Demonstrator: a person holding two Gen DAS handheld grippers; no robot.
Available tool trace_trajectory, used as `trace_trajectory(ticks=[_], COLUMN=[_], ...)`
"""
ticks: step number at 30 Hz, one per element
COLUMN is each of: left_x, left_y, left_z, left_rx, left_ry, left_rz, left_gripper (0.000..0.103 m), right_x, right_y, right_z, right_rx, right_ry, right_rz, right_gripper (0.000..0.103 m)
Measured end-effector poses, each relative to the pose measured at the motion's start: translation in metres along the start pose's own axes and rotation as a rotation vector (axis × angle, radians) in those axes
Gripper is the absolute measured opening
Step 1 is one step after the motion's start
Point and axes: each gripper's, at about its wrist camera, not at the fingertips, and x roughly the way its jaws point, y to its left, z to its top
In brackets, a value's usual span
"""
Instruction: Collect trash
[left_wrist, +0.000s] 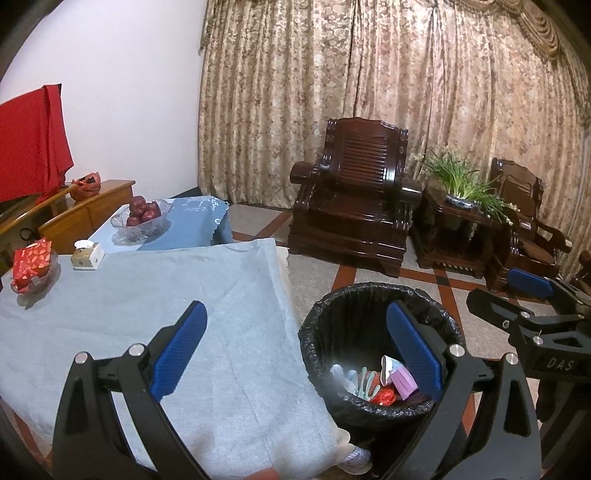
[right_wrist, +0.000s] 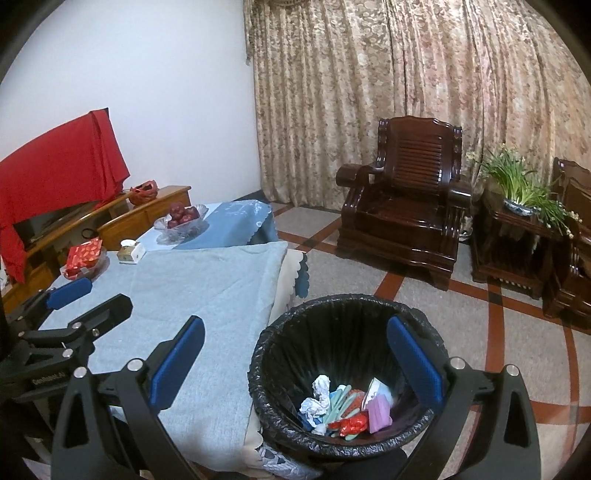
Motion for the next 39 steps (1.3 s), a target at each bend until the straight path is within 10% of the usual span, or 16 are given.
trace_trajectory(ticks=[39], left_x=[-0.0020], left_y=[0.0083], left_z=[0.0014], left_rx=[-0.007], left_ry=[-0.003], left_rz=[0.007], left_gripper=[0.095], right_x=[-0.0010], right_y=[0.0034], right_z=[0.0027], right_rx=[-0.004], right_ry=[0.002], right_rz=[0.000], right_gripper=[0.097])
